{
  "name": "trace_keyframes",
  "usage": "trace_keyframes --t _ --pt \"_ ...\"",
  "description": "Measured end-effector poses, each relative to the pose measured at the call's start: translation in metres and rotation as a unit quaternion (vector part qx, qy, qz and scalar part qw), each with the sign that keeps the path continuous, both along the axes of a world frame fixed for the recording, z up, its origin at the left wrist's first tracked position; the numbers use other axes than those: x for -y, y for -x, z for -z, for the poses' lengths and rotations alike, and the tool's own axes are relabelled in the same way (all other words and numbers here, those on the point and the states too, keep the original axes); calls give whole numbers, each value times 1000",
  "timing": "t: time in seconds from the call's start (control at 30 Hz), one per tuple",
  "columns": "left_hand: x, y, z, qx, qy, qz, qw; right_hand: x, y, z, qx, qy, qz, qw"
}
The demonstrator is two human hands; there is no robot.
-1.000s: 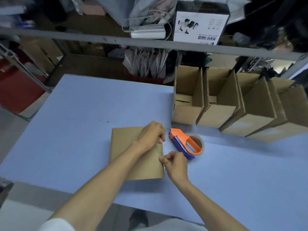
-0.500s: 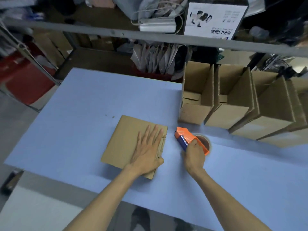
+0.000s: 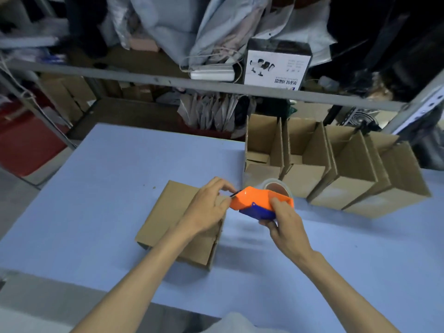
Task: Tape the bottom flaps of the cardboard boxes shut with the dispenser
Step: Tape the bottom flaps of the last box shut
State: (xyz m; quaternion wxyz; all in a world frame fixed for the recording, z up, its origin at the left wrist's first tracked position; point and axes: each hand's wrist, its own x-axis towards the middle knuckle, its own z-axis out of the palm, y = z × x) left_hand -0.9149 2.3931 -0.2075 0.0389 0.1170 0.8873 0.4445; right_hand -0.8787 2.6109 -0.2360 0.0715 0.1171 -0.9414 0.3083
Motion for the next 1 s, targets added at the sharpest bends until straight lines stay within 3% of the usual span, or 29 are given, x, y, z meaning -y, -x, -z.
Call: trace_keyframes --t 0.13,0.3,0.4,0.6,0.83,1.0 --pt "4 12 -12 46 -52 -13 997 -4 2 -8 -34 -11 -18 999" --pt "2 21 -10 39 11 36 999 -8 0 -5 -19 -23 -37 999" --pt "1 21 -10 50 -23 15 998 -10 4 -5 32 -3 -33 999" --pt "-4 22 0 60 5 -38 997 -5 6 -8 178 73 -39 981" --pt "7 23 11 191 -28 -71 979 1 10 -4 69 -51 -45 995" --pt "9 22 21 242 -52 -118 962 8 12 0 58 -63 -55 995"
